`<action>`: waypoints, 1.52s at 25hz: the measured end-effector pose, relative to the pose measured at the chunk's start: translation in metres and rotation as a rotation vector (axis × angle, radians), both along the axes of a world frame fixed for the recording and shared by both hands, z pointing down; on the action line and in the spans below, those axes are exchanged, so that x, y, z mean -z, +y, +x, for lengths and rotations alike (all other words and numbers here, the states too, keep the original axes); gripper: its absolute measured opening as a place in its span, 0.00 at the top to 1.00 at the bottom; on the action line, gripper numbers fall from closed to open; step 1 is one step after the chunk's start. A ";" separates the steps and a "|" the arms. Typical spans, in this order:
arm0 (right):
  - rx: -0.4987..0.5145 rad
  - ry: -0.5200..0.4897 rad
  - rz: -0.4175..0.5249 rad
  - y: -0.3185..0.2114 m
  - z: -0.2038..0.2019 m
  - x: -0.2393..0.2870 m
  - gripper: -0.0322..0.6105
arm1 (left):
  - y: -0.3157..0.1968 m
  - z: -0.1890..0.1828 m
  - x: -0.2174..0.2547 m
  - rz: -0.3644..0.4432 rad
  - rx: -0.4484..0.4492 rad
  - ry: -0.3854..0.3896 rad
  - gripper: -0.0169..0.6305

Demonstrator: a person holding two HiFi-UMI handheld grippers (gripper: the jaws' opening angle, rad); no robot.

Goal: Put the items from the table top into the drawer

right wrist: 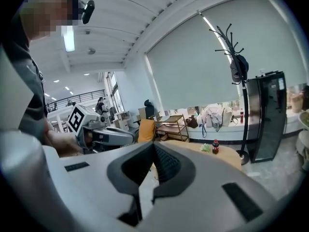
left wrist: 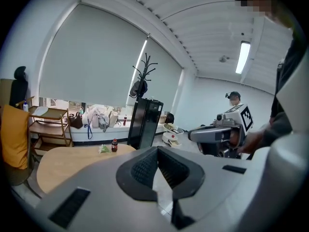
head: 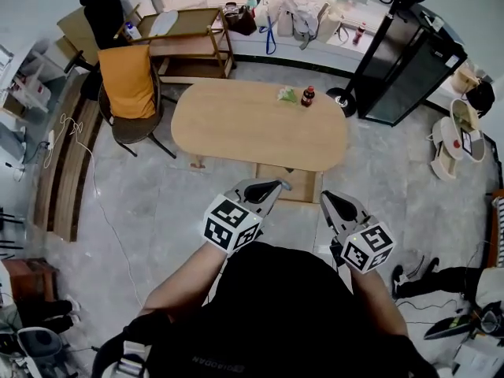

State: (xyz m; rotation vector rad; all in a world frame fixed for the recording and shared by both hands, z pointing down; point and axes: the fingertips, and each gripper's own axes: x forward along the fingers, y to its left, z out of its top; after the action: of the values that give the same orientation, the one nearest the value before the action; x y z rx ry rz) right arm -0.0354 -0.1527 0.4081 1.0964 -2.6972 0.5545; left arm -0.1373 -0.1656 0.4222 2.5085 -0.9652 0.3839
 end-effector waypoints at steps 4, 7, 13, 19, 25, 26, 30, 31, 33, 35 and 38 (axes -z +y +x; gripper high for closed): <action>0.041 0.003 0.007 0.037 0.029 -0.002 0.95 | 0.038 0.027 -0.002 -0.019 0.059 -0.001 0.97; 0.046 -0.003 -0.005 0.060 0.049 -0.013 0.95 | 0.064 0.041 -0.006 -0.024 0.084 -0.027 0.97; 0.064 0.009 -0.033 0.102 0.056 -0.030 0.95 | 0.105 0.039 -0.014 -0.054 0.100 -0.067 0.97; 0.020 0.021 -0.029 0.107 0.050 -0.033 0.95 | 0.104 0.035 -0.008 -0.049 0.053 -0.089 0.97; -0.009 0.012 0.004 0.106 0.024 -0.019 0.95 | 0.108 0.024 0.000 -0.024 -0.027 -0.122 0.97; -0.015 0.011 0.008 0.104 0.022 -0.018 0.95 | 0.106 0.020 -0.002 -0.032 -0.023 -0.122 0.97; -0.039 0.008 0.002 0.104 0.013 -0.017 0.95 | 0.105 0.010 0.000 -0.033 -0.044 -0.122 0.97; -0.044 0.009 0.000 0.104 0.011 -0.017 0.95 | 0.106 0.009 0.001 -0.028 -0.055 -0.125 0.97; -0.054 0.013 -0.001 0.107 0.006 -0.017 0.95 | 0.107 0.004 0.002 -0.020 -0.068 -0.131 0.97; -0.064 0.016 -0.001 0.109 0.002 -0.016 0.95 | 0.107 -0.001 0.001 -0.021 -0.071 -0.128 0.97; -0.068 0.020 -0.003 0.112 -0.002 -0.016 0.95 | 0.108 -0.005 0.003 -0.018 -0.075 -0.121 0.97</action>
State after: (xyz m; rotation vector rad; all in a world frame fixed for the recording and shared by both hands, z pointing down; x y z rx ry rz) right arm -0.0369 -0.0405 0.4236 1.1908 -2.6496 0.5546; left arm -0.1420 -0.0579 0.4196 2.5349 -0.9092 0.5710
